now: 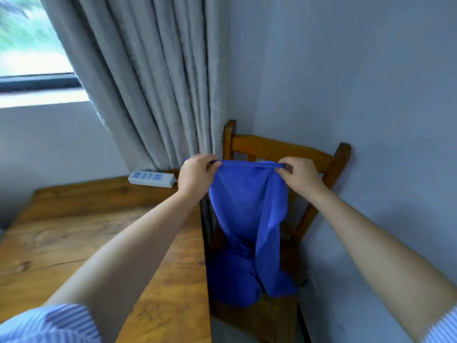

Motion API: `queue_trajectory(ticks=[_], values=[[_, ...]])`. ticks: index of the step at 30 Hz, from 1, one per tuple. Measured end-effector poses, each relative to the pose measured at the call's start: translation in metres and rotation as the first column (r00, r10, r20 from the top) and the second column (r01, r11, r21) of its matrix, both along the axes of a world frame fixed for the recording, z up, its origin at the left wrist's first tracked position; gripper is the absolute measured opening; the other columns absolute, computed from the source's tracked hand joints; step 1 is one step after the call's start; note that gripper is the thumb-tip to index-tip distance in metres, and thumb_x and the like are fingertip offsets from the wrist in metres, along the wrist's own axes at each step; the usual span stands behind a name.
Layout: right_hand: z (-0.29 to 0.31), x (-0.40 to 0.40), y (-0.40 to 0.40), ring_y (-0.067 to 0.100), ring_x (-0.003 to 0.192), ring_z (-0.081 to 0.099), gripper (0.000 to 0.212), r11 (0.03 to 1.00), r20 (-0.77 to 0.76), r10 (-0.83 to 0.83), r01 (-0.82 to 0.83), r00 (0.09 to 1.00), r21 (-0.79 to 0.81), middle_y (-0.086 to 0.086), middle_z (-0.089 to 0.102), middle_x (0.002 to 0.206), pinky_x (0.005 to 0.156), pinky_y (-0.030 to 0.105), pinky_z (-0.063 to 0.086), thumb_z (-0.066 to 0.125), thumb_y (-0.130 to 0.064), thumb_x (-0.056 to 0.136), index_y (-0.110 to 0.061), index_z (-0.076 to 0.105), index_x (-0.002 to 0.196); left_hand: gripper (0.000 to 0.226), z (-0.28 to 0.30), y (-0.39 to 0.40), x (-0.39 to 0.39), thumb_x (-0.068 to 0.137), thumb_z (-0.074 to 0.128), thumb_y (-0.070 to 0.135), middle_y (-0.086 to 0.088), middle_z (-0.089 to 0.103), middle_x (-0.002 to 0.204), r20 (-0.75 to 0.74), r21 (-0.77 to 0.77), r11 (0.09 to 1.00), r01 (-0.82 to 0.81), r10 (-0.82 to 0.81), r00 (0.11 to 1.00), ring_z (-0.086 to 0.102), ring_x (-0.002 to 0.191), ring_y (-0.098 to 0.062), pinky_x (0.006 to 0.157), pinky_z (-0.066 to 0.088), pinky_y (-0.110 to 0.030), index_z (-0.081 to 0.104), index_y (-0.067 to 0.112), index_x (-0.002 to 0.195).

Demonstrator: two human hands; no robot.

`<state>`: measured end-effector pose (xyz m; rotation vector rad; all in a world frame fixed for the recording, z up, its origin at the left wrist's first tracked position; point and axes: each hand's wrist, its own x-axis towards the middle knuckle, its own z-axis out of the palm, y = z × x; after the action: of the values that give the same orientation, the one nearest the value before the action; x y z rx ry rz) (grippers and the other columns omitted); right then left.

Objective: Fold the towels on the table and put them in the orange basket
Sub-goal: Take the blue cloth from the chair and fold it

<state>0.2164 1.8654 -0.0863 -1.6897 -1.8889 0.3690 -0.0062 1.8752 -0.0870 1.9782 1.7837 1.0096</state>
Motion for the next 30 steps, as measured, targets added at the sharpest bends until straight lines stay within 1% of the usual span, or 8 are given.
queue_trajectory(ticks=[3,7,10,14,17,23,27,30], values=[[0.053,-0.029,0.006,0.035,0.090,0.062,0.018,0.995,-0.055,0.015,-0.009,0.998,0.099,0.025,0.068,0.093,0.074,0.035,0.042,0.056,-0.008,0.087,0.004,0.066,0.097,0.021,0.057,-0.009,-0.021,0.089,0.056,0.018,-0.020,0.067,0.097,0.019,0.107,0.989,-0.099,0.098,0.995,0.058,0.096,-0.033,0.080,0.040,-0.032,0.069,0.005,0.098],[0.115,-0.072,0.010,0.041,0.088,0.061,0.018,0.958,-0.074,0.010,0.012,0.997,0.287,0.029,0.067,0.091,0.072,0.041,0.044,0.055,-0.008,0.086,0.004,0.066,0.094,0.021,0.118,-0.023,-0.052,0.089,0.055,0.018,-0.016,0.069,0.097,0.119,0.199,0.954,-0.224,0.204,0.972,0.060,0.095,-0.029,0.078,0.038,-0.028,0.070,0.005,0.096],[0.167,-0.111,0.004,0.043,0.086,0.060,0.019,0.904,-0.070,0.020,0.011,0.997,0.427,0.031,0.065,0.090,0.068,0.043,0.039,0.051,-0.008,0.087,0.004,0.064,0.094,0.021,0.169,-0.037,-0.082,0.090,0.053,0.020,-0.012,0.068,0.085,0.197,0.239,0.923,-0.301,0.258,0.946,0.062,0.086,-0.027,0.075,0.042,-0.027,0.069,0.007,0.092],[0.238,-0.169,-0.013,0.039,0.095,0.057,0.024,0.791,-0.151,0.050,0.053,0.987,0.609,0.025,0.064,0.104,0.072,0.035,0.031,0.045,-0.006,0.088,0.002,0.061,0.104,0.022,0.241,-0.063,-0.126,0.090,0.051,0.017,-0.016,0.069,0.084,0.296,0.378,0.851,-0.364,0.262,0.919,0.064,0.082,-0.030,0.080,0.048,-0.032,0.068,0.003,0.091],[0.281,-0.218,-0.031,0.034,0.097,0.056,0.025,0.704,-0.217,0.106,0.081,0.970,0.706,0.019,0.064,0.106,0.065,0.028,0.026,0.042,-0.006,0.088,-0.001,0.060,0.104,0.022,0.282,-0.089,-0.164,0.090,0.051,0.017,-0.018,0.071,0.088,0.322,0.475,0.776,-0.414,0.284,0.903,0.064,0.086,-0.031,0.083,0.046,-0.033,0.069,0.004,0.094],[0.308,-0.322,-0.065,0.032,0.092,0.057,0.026,0.702,-0.263,0.284,-0.013,0.922,0.712,0.019,0.064,0.101,0.061,0.019,0.025,0.038,-0.005,0.090,0.000,0.060,0.103,0.023,0.301,-0.138,-0.258,0.092,0.051,0.019,-0.013,0.071,0.093,0.337,0.557,0.636,-0.534,0.414,0.846,0.063,0.089,-0.027,0.068,0.033,-0.015,0.068,0.006,0.099],[0.295,-0.376,-0.081,0.033,0.100,0.055,0.027,0.727,-0.217,0.332,-0.103,0.918,0.679,0.021,0.062,0.108,0.078,0.029,0.036,0.039,-0.005,0.090,0.002,0.060,0.107,0.023,0.290,-0.163,-0.313,0.092,0.051,0.016,-0.015,0.071,0.098,0.291,0.573,0.608,-0.549,0.476,0.830,0.063,0.092,-0.029,0.072,0.036,-0.018,0.068,0.004,0.103],[0.284,-0.408,-0.087,0.034,0.095,0.055,0.023,0.732,-0.185,0.352,-0.147,0.917,0.665,0.022,0.063,0.101,0.073,0.027,0.034,0.041,-0.003,0.089,0.004,0.060,0.100,0.022,0.281,-0.179,-0.349,0.091,0.053,0.013,-0.019,0.070,0.098,0.224,0.589,0.626,-0.511,0.481,0.848,0.063,0.092,-0.031,0.072,0.037,-0.020,0.068,0.000,0.101]])
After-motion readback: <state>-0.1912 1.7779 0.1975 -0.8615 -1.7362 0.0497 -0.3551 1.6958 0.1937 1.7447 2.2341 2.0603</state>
